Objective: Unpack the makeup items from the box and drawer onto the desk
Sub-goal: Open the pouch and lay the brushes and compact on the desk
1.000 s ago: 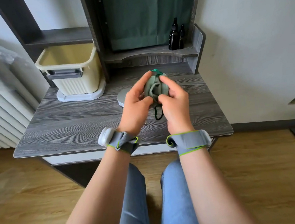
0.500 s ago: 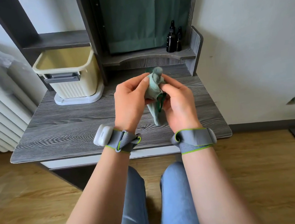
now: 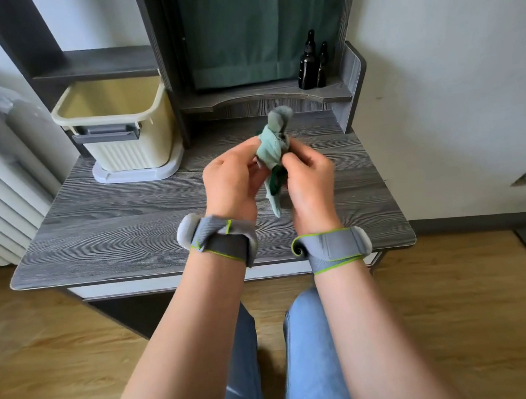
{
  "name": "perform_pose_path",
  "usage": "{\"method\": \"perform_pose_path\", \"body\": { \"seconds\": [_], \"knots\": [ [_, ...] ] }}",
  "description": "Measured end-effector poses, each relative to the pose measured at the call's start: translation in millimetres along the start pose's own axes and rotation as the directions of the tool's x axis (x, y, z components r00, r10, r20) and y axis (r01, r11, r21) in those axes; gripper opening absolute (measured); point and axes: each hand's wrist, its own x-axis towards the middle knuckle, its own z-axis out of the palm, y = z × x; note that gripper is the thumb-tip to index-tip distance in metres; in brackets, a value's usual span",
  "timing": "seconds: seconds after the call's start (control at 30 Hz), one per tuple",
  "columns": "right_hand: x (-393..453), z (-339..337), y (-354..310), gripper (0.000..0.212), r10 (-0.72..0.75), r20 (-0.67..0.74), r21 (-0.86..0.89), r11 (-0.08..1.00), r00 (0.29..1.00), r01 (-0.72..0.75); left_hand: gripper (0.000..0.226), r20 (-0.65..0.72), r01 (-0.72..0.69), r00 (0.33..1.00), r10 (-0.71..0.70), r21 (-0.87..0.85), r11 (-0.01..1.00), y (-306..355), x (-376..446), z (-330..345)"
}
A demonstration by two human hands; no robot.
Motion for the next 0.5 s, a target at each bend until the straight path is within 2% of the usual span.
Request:
{"method": "perform_pose_path", "body": {
  "seconds": [0.1,0.2,0.27,0.4,0.5],
  "knots": [
    [-6,-1,-4,0.034,0.044,0.082,0.057,0.997,0.996,-0.049,0.013,0.083,0.085,0.994,-0.074,-0.147,0.985,1,0,-1],
    [-7,-5,-9,0.017,0.004,0.104,-0.031,1.000,0.995,-0.001,0.014,0.123,0.099,0.990,-0.072,-0.227,0.969,4,-2,4],
    [-5,-6,-11,0.013,-0.020,0.097,-0.118,0.992,0.995,0.032,0.019,0.117,0.059,0.993,-0.035,-0.206,0.977,4,-1,6],
    [1,-6,-4,0.015,0.025,0.023,-0.131,0.991,0.999,-0.022,0.026,0.092,-0.071,0.993,0.077,-0.066,0.995,-13,0,9],
    [4,-10,3,0.026,0.067,-0.039,-0.065,0.996,0.997,-0.069,0.028,0.100,0.003,0.995,0.006,-0.089,0.996,-25,0,7]
  ]
}}
